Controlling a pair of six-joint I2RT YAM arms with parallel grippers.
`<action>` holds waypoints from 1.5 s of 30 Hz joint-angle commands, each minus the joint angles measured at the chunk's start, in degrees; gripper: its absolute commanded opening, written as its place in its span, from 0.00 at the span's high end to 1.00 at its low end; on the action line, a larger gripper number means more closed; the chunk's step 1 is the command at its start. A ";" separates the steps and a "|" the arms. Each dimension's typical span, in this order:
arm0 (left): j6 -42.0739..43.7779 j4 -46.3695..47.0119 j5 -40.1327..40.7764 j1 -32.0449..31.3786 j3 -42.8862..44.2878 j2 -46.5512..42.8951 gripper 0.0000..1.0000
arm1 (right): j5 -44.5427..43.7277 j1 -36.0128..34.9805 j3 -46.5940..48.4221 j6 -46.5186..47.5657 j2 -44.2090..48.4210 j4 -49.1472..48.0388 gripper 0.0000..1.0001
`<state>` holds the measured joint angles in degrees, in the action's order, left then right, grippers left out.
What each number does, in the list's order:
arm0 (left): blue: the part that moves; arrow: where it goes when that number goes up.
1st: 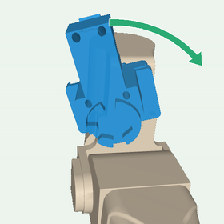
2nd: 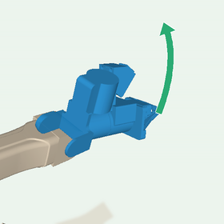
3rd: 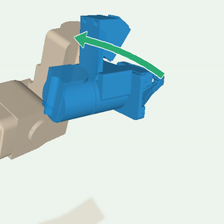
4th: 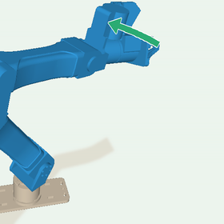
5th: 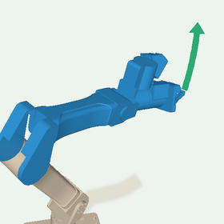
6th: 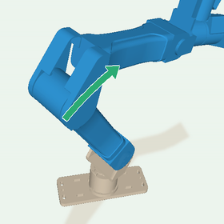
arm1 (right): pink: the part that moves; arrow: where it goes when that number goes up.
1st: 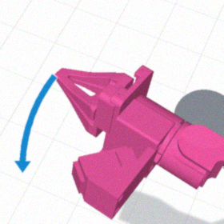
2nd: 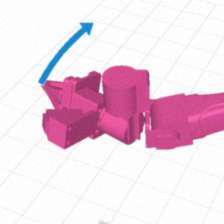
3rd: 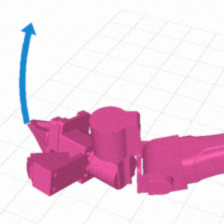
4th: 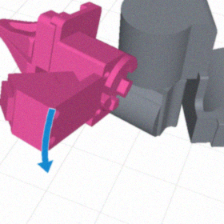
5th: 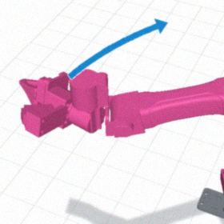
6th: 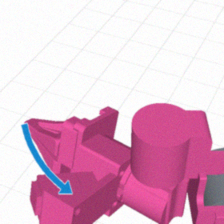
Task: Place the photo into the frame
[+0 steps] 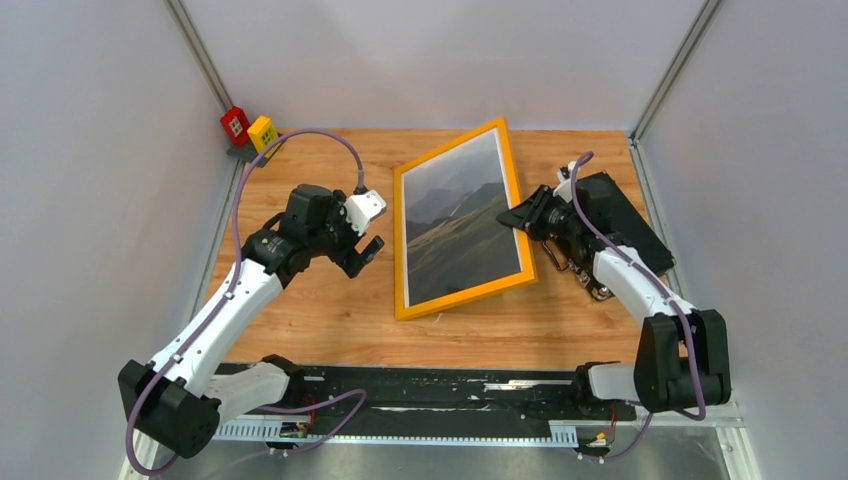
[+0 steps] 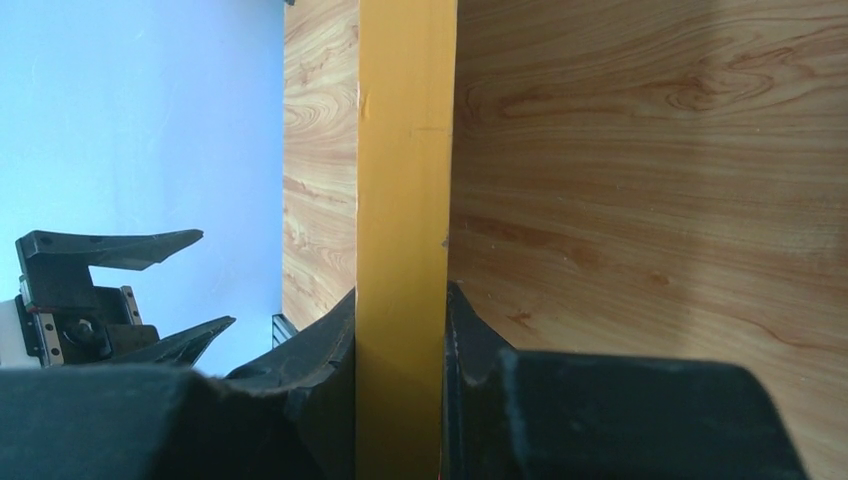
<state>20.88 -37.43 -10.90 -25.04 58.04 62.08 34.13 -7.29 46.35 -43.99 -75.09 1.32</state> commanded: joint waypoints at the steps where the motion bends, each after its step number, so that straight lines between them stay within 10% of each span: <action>1: -0.23 1.80 -1.37 0.25 -0.12 -0.35 0.00 | -0.22 0.23 -0.62 2.58 -1.24 -12.56 0.75; 23: 0.81 0.99 -1.45 0.25 -0.88 -0.93 0.00 | 5.87 -0.84 -6.02 10.32 -15.67 -24.55 0.45; 45: 1.36 0.71 -1.71 0.25 -1.22 0.61 0.00 | 4.23 -1.09 1.58 23.88 -28.75 -9.33 0.31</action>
<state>21.37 -37.54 -11.55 -25.02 56.49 62.96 40.60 -7.94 45.58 -25.30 -102.26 -11.44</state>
